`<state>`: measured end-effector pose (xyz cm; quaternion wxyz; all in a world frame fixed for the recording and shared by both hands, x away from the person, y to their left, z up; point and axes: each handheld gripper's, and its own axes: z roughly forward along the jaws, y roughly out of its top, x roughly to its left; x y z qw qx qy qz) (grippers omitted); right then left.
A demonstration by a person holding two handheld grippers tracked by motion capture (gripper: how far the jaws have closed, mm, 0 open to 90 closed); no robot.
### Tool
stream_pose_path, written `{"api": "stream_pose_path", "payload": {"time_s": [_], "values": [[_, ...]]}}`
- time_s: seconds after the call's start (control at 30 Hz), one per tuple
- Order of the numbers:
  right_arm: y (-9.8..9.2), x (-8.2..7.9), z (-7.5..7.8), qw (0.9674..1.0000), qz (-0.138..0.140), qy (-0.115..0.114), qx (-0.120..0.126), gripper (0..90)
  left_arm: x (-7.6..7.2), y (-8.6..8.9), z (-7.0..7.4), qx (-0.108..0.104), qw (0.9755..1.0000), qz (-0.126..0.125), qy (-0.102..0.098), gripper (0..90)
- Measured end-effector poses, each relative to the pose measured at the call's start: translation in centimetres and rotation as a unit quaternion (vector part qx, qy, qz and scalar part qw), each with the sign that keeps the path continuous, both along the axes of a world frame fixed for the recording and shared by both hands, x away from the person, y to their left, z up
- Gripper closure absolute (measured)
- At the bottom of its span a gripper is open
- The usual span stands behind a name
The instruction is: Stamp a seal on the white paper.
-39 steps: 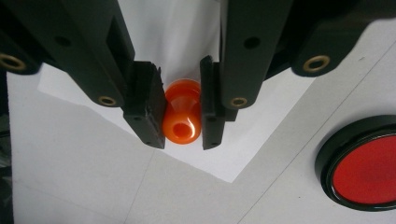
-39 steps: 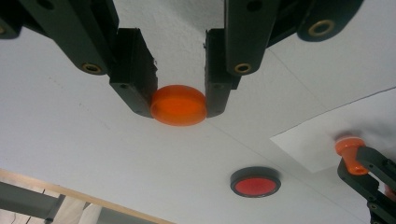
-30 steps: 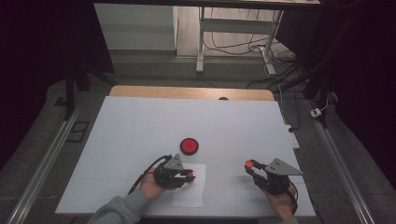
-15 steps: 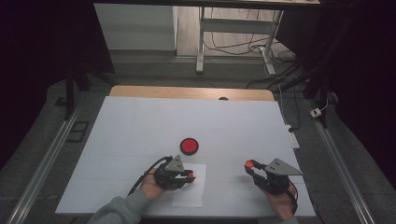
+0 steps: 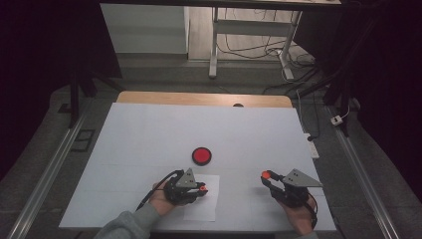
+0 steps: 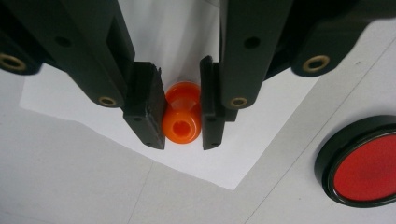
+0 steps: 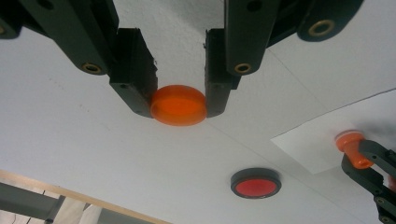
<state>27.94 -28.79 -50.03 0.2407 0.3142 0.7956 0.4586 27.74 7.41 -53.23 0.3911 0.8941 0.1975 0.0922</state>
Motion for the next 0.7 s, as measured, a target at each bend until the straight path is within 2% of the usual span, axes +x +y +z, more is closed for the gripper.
{"api": "stream_pose_path", "payload": {"time_s": [0.4,0.7], "values": [[0.04,-0.13,0.06,1.0000,-0.002,-0.002,-0.001,64.7,-0.28,0.14,-0.38,-0.014,0.9999,0.009,-0.005,72.8],[0.03,-0.14,0.07,1.0000,-0.003,-0.002,0.000,64.7,-0.31,0.20,-0.46,-0.015,0.9998,0.008,-0.008,72.9]]}}
